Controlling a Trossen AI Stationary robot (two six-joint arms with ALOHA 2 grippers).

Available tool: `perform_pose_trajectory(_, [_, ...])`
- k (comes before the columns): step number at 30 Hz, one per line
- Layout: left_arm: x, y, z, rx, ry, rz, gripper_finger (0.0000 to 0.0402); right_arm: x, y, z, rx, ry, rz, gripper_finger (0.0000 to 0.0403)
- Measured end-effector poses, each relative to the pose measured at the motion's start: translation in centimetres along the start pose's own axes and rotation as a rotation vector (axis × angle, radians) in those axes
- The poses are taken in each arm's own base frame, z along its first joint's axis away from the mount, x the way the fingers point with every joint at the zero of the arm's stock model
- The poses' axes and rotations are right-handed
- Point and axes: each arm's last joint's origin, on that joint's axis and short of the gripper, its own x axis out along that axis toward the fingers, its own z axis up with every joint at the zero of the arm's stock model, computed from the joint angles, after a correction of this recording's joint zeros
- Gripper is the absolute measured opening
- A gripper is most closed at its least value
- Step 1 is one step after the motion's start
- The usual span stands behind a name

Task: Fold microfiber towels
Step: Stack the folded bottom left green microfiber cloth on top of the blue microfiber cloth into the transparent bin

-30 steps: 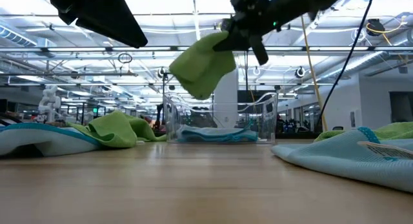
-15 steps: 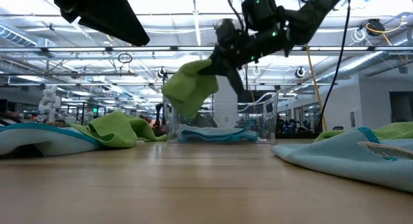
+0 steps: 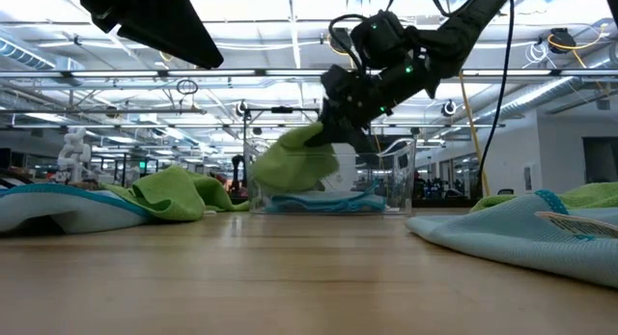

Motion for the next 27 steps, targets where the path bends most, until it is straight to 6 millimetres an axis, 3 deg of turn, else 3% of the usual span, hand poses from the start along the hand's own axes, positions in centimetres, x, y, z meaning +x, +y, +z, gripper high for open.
perform_pose_trajectory(21, [0.0, 0.0, 0.0, 0.0, -0.001, 0.0, 0.009, -2.4, -0.5, 0.0, 0.054, 0.009, 0.138, 0.0037])
perform_pose_trajectory(27, [0.1, 0.0, 0.1, -0.001, -0.001, 0.002, 0.009, -2.7, -0.1, -0.7, 0.143, 0.018, 0.232, 0.007])
